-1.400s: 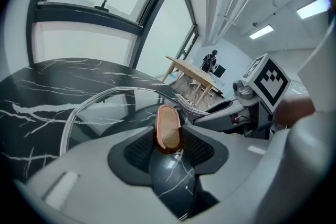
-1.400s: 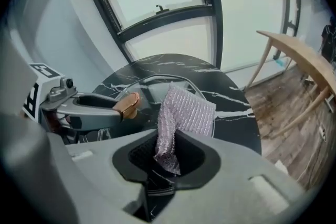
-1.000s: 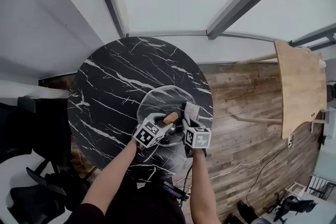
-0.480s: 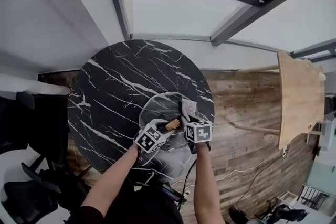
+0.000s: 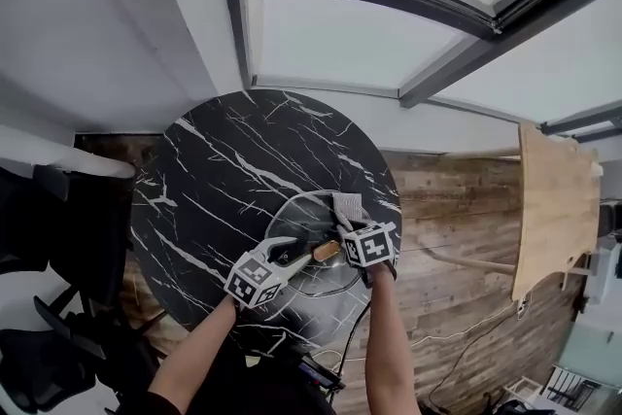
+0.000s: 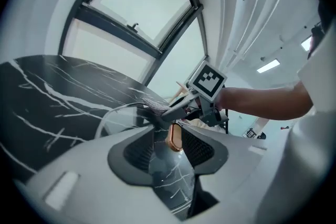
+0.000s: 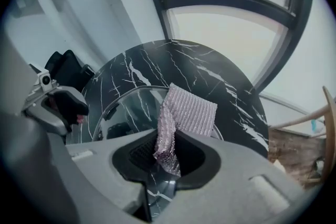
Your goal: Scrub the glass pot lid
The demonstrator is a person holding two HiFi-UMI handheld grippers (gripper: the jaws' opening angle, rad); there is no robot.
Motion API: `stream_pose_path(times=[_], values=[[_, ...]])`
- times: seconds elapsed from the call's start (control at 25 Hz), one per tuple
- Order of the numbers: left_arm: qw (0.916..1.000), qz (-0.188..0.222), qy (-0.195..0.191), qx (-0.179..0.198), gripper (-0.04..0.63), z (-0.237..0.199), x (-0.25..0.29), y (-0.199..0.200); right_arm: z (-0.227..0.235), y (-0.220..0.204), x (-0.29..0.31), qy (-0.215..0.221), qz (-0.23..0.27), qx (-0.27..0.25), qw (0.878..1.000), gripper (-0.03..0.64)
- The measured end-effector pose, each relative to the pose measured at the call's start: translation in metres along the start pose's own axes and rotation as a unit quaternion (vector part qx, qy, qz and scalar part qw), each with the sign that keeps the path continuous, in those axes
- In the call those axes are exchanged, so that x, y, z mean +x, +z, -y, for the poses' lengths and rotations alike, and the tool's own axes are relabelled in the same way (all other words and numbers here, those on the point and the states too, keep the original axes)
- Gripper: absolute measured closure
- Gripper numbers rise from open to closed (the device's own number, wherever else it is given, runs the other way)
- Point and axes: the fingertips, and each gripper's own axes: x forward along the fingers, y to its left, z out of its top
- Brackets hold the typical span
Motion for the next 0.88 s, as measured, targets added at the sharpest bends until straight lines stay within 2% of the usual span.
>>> stream_pose_path(times=[0.28, 0.52, 0.72, 0.88], values=[[0.9937, 0.071, 0.086, 0.011, 0.591, -0.030, -0.076, 0.019, -0.015, 0.022, 0.008, 0.015, -0.011, -0.081, 0.997, 0.537], [0.9808, 0.121, 0.147, 0.039, 0.594, -0.039, -0.112, 0.039, -0.030, 0.031, 0.013, -0.014, -0.029, -0.158, 0.987, 0.537], [0.9754, 0.158, 0.150, 0.034, 0.594, -0.041, -0.140, 0.055, -0.054, 0.033, 0.018, -0.010, -0.046, -0.219, 0.975, 0.537], [0.9717, 0.187, 0.141, 0.028, 0.594, -0.045, -0.160, 0.066, -0.076, 0.037, 0.026, 0.002, -0.043, -0.225, 0.973, 0.537]])
